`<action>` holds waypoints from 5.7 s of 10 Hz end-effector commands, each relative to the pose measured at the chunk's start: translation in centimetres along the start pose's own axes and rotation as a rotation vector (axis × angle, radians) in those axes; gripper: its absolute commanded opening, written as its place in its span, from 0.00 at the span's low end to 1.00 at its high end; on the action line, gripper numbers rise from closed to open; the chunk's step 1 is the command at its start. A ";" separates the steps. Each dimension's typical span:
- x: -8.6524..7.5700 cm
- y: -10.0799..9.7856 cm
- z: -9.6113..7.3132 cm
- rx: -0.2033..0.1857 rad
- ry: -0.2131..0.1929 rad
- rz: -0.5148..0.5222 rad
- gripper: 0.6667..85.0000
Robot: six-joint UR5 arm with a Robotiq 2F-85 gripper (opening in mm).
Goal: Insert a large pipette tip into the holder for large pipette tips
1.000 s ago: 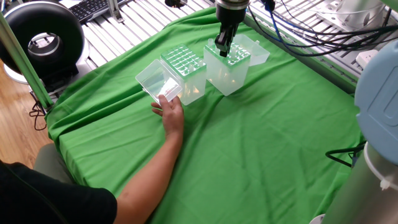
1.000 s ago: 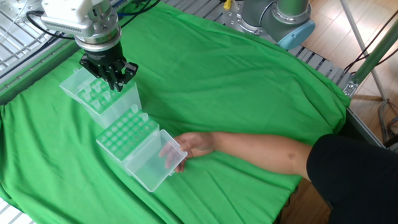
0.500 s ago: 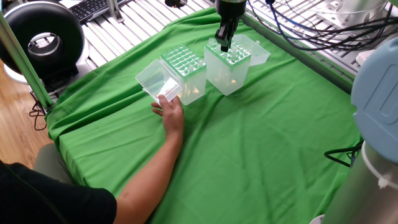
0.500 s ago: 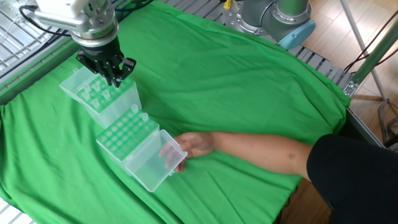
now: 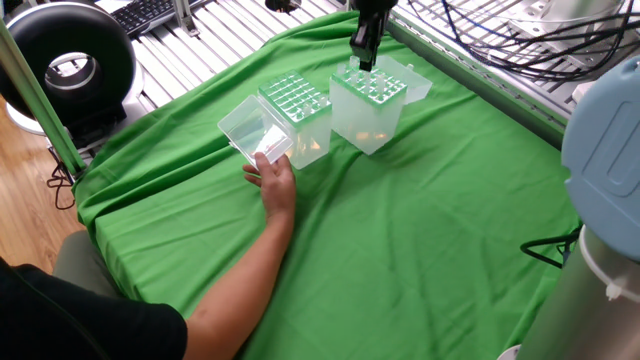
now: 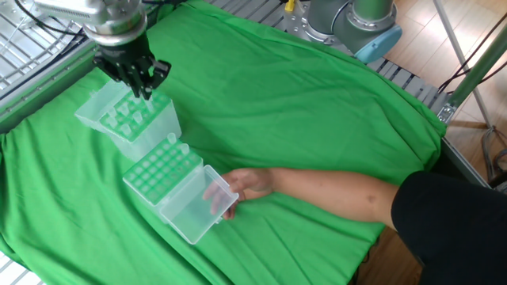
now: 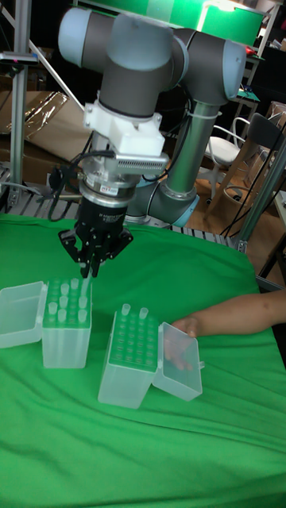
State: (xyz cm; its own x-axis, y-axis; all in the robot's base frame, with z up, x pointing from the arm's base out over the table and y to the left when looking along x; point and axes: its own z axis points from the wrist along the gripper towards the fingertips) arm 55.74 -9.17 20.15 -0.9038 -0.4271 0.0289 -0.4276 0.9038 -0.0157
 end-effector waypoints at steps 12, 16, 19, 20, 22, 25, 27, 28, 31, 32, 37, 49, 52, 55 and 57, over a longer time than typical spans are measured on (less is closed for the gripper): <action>-4.2 -1.3 -3.1 0.060 -0.199 0.016 0.04; -2.1 -1.1 -3.0 0.055 -0.115 0.006 0.04; -1.6 -0.8 -6.5 0.046 -0.068 -0.001 0.04; -1.8 -0.6 -7.6 0.044 -0.056 0.003 0.04; -2.0 0.4 -9.1 0.037 -0.044 0.019 0.03; -2.1 1.3 -10.5 0.026 -0.029 0.030 0.03; -2.4 2.1 -10.9 0.012 -0.037 0.042 0.03; -2.6 2.3 -11.0 0.011 -0.041 0.044 0.03; -3.1 2.8 -11.5 0.012 -0.051 0.047 0.03; -3.7 3.4 -11.6 0.013 -0.060 0.053 0.03; -2.5 3.4 -11.0 0.059 0.009 0.046 0.00; -10.8 7.4 -10.4 0.035 -0.036 0.079 0.00; -13.3 9.9 -9.8 -0.014 -0.088 0.135 0.00; -13.7 11.0 -9.1 -0.027 -0.095 0.153 0.00; -13.8 11.0 -8.3 -0.018 -0.100 0.152 0.00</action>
State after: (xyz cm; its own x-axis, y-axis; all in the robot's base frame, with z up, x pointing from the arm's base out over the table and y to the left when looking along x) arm 63.45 5.84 28.62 -0.9538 -0.2952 -0.0559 -0.2951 0.9554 -0.0103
